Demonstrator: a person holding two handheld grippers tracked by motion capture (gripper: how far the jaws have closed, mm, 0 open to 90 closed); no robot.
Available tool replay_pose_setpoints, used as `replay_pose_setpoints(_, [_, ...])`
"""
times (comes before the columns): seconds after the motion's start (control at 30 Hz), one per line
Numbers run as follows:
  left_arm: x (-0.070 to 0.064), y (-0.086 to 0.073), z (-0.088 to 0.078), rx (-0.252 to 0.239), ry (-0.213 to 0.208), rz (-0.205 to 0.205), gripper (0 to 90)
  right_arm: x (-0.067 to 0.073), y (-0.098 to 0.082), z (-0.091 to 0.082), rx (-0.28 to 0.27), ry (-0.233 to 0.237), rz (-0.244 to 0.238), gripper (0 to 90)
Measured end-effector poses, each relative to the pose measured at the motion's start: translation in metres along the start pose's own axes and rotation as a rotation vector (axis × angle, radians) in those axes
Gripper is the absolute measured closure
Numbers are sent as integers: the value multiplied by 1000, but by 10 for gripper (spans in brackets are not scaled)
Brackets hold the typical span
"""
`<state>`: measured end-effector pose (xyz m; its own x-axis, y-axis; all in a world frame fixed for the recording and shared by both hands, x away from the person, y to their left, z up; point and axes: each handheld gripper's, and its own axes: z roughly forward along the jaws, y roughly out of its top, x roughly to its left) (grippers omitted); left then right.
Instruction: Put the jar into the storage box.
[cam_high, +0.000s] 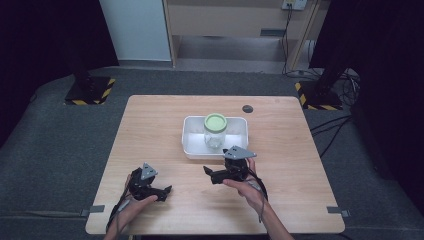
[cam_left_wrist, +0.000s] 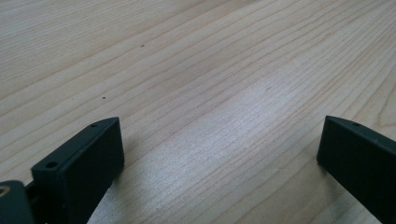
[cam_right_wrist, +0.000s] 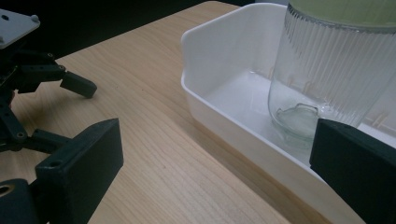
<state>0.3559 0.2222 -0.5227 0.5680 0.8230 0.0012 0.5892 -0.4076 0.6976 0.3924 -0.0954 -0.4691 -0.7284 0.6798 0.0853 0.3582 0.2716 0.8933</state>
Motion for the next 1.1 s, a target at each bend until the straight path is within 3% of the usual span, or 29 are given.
replay_pose_setpoints(1.1, [0,0,0,-2,-1,0,0,-1,-28,-9,51,-14,24,28])
